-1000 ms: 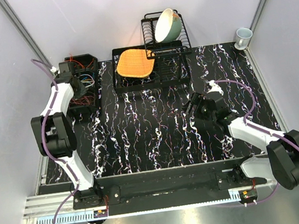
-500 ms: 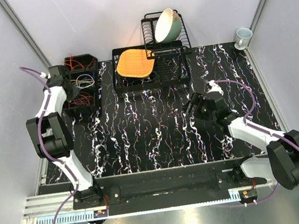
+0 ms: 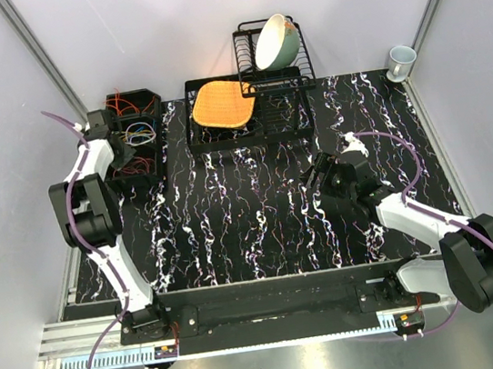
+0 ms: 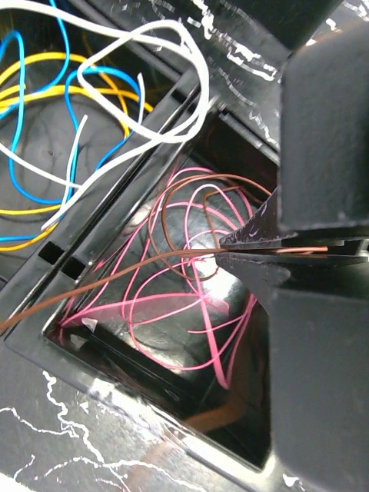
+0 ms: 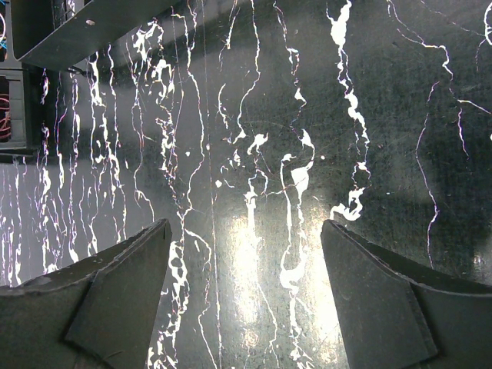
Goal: Untangle the cables
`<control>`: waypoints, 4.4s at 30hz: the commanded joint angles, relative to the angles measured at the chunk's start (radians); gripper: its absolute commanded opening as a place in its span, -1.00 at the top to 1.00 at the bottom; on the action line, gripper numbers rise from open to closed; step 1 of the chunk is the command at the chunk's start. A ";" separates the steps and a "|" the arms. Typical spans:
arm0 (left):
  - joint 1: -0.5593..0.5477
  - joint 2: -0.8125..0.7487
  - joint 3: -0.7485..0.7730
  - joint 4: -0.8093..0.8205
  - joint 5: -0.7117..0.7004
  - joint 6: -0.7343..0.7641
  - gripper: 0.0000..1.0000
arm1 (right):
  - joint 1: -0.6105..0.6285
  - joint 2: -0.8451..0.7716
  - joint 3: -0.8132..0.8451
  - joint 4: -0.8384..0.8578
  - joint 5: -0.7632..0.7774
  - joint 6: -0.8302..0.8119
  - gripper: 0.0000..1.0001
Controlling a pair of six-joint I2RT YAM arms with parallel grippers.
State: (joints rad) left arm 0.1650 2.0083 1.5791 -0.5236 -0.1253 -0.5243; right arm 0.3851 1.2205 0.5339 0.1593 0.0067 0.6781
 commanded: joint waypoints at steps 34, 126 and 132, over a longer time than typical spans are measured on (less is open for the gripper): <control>-0.060 -0.448 -0.143 -0.104 0.026 0.081 -0.97 | -0.005 0.013 0.046 0.013 -0.004 -0.015 -0.68; -0.366 -1.510 -1.539 1.164 -0.343 0.501 -0.98 | -0.410 0.333 -0.170 0.918 0.177 -0.641 -0.99; -0.351 -1.100 -1.467 1.384 -0.309 0.572 -0.97 | -0.410 0.333 -0.172 0.921 0.179 -0.641 -1.00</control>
State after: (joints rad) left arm -0.1989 0.7219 0.0521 0.4866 -0.4492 -0.0227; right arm -0.0235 1.5517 0.3519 1.0348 0.1890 0.0345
